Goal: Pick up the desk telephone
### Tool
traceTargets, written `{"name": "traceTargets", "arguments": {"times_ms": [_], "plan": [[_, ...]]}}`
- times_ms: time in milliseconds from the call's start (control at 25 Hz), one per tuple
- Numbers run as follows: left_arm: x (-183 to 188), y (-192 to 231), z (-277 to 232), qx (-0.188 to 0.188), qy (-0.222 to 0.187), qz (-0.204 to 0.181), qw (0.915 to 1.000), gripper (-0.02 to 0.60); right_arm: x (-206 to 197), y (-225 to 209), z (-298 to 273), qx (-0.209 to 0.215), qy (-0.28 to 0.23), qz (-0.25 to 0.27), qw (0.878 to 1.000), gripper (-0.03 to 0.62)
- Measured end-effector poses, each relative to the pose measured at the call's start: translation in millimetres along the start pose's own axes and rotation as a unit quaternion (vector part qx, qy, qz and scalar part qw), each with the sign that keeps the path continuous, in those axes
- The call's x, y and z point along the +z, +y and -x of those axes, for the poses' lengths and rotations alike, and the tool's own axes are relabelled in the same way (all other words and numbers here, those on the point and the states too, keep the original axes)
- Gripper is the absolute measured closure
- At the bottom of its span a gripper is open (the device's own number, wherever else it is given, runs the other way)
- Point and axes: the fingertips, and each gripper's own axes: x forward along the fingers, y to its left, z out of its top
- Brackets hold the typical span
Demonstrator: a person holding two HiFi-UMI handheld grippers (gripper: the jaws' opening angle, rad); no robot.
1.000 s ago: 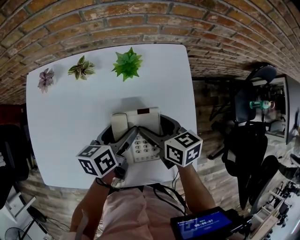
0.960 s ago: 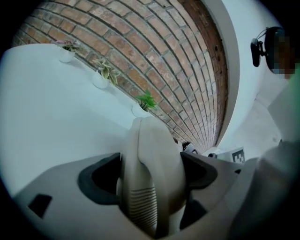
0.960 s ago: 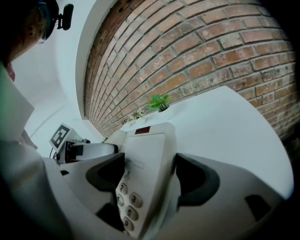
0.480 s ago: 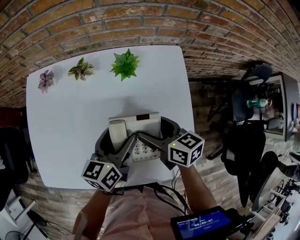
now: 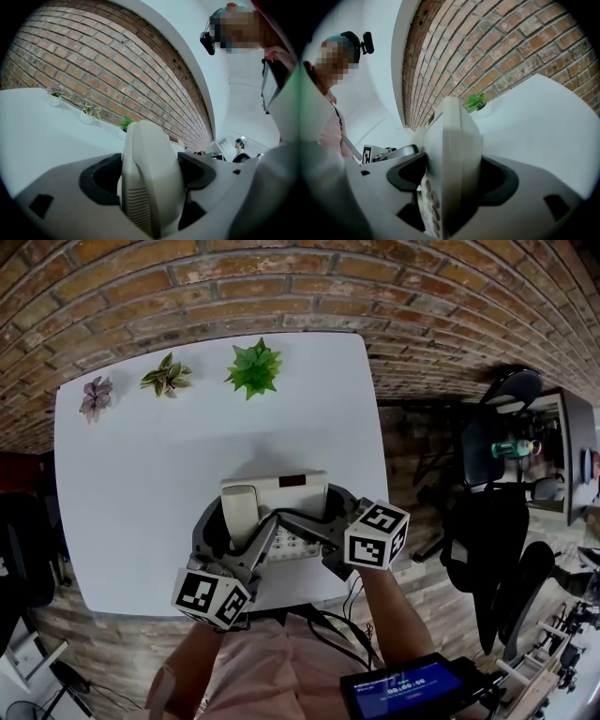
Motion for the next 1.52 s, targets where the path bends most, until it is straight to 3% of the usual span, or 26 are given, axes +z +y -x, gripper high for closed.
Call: {"name": "traceTargets", "arguments": {"times_ms": [120,240,480,840,1040,1280,1520], "plan": [[-0.1,-1.4,-0.2,-0.023,0.014,-0.001,0.9996,0.162,-0.5,1.7,1.6,0.005,-0.01,0.016,1.0,0.264],[-0.4,1.9,7.6,-0.047,0.021,0.036,0.998,0.124,-2.0,3.8,1.8,0.008,-0.014,0.027,0.999,0.27],[-28.7,-1.0,16.7,-0.102,0.077,0.069,0.9894,0.121,-1.1,8.2,3.4,0.023,-0.016,0.047,0.999,0.273],[-34.7,-10.4,5.5,-0.137,0.091,0.065,0.9842,0.123,-5.4,13.8,5.4,0.041,-0.014,0.063,0.997,0.276],[-33.8,-17.4,9.6,-0.138,0.081,0.036,0.9864,0.127,-7.0,19.1,11.4,0.03,-0.013,0.08,0.996,0.269],[-34.9,-17.8,13.3,-0.128,0.069,0.035,0.9887,0.127,-14.2,14.3,15.4,-0.024,0.027,0.094,0.995,0.226],[-35.8,-18.4,13.2,-0.134,0.071,0.033,0.9879,0.127,-26.2,14.2,22.9,-0.021,0.029,0.077,0.996,0.27]]}}
